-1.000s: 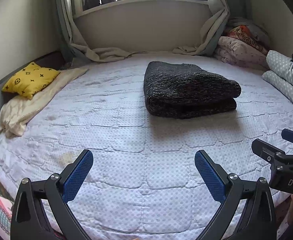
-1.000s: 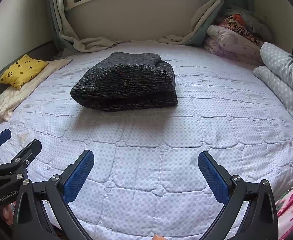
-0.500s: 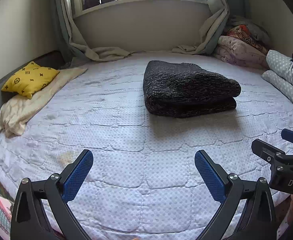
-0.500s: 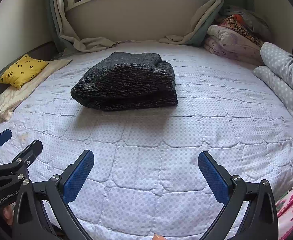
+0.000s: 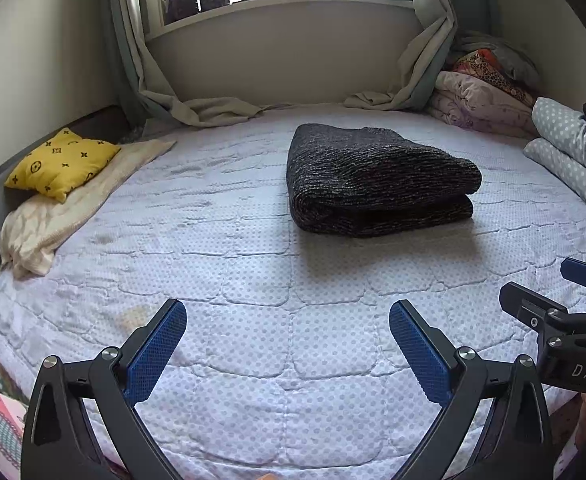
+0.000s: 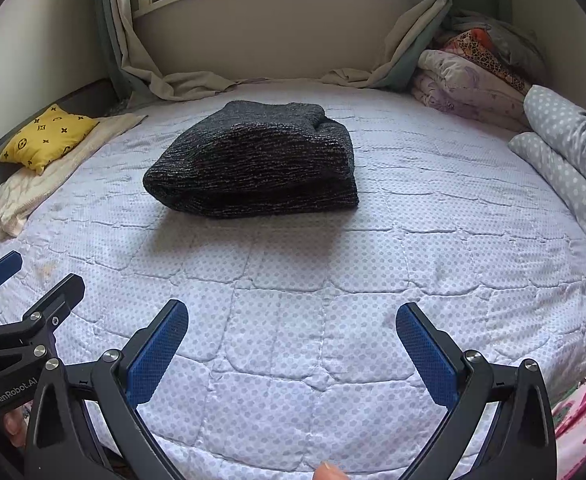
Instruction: Fold large clothes
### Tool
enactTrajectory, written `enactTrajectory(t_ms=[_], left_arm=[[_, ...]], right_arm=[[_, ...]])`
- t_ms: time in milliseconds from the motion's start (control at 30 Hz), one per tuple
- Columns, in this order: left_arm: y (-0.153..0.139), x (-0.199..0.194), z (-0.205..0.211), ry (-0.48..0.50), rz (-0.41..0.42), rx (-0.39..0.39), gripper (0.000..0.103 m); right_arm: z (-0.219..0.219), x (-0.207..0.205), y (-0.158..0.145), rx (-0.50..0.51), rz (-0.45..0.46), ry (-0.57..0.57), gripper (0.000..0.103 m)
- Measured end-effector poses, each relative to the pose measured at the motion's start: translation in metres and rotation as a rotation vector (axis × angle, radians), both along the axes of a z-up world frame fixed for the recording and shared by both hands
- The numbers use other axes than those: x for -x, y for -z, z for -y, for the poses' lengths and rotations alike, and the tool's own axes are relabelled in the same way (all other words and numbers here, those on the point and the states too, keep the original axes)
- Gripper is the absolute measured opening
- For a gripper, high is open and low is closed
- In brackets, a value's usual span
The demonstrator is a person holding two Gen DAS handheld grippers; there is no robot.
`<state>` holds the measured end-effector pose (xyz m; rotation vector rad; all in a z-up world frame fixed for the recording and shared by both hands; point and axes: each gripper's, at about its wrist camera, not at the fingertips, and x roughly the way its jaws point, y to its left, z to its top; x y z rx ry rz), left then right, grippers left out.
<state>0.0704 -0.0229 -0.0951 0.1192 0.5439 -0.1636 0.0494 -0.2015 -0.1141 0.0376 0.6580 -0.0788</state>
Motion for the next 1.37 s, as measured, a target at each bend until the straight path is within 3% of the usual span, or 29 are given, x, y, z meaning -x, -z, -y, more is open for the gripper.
enactTrajectory(t_ms=[1367], left_arm=[[0.0027,0.0042,0.0064,0.008,0.001,-0.015,0.103]], right_arm=[[0.0017,-0.0053,0.0085,-0.022,-0.043,0.001,0.103]])
